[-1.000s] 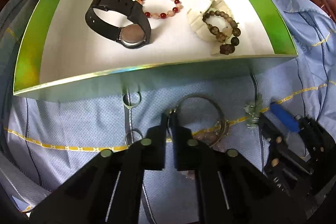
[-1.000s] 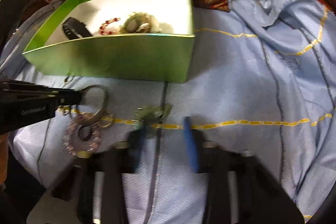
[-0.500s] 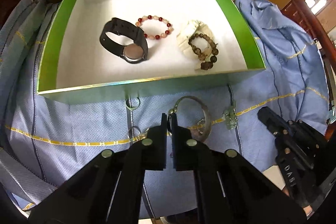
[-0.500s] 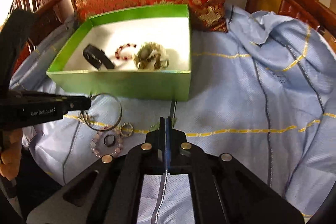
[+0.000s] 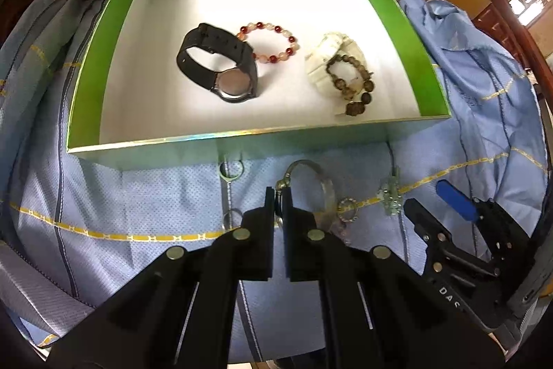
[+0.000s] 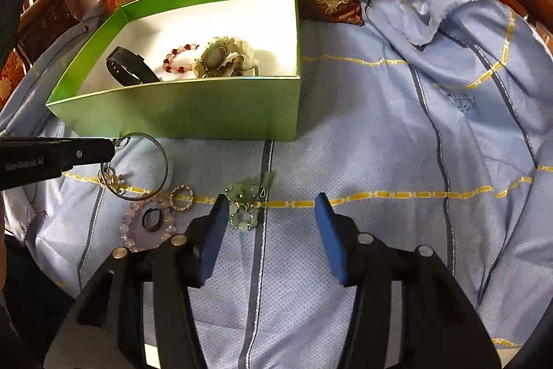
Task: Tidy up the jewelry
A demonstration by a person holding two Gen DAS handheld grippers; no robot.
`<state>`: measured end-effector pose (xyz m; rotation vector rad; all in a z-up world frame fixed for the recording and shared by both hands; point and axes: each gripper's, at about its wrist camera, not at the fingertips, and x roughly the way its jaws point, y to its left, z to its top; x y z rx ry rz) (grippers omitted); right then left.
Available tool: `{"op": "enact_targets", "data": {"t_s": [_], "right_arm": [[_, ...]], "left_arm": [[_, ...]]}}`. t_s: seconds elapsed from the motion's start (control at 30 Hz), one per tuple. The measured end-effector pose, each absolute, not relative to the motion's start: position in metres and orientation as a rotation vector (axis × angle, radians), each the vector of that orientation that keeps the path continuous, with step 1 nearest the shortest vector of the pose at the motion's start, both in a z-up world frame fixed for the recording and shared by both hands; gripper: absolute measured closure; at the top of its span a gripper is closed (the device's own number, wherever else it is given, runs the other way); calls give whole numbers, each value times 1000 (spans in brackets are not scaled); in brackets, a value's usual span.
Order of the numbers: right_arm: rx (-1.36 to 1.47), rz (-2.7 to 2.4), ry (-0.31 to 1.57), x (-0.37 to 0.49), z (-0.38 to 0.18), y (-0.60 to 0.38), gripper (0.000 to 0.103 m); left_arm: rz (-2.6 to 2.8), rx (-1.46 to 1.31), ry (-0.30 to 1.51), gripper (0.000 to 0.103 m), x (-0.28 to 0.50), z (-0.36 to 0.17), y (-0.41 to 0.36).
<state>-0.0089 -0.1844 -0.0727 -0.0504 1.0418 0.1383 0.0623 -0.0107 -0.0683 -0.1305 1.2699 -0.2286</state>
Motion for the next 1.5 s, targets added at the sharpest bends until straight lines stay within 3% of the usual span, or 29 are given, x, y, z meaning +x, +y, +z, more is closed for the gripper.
{"op": "enact_targets", "data": {"t_s": [0.37,0.53,0.67,0.73,0.8,0.9,0.97,1.0,1.03,1.1,1.27,1.5], "right_arm": [[-57,139,1085,-6,-85,-182,51],[-67,137,1095,-6,-88,-181,51],[-90,154,1092,-5,-88,-177,47],[-97,171,1086,-6,-87,-174,47],[-101,182,1080,-5,-87,-171,47],[-105,190,1070,-3,-89,-166,47],[-101,189,1062,1,-93,-164,47],[-96,189,1068,2,-96,-164,54],[-90,190,1070,2,-98,-165,60],[-103,187,1055,1,-97,-165,82],[-53,203,1058,-2,-91,-175,83],[-13,252,982,-15,-48,-182,83]], "left_arm": [[-311,-129,1270,97,66,-69,-24],[-362,-103,1287,74,72,-75,-46],[-363,-76,1311,71,74,-84,-56],[-366,-81,1322,63,76,-87,-58],[-359,-78,1330,61,77,-92,-59],[-338,-51,1348,65,80,-101,-60],[-321,-18,1326,77,79,-100,-62],[-331,-25,1329,93,79,-101,-61],[-335,-34,1338,98,79,-102,-61],[-323,-30,1339,99,79,-102,-58],[-341,-69,1298,99,71,-84,-47],[-502,-171,1121,99,43,-12,-16]]}}
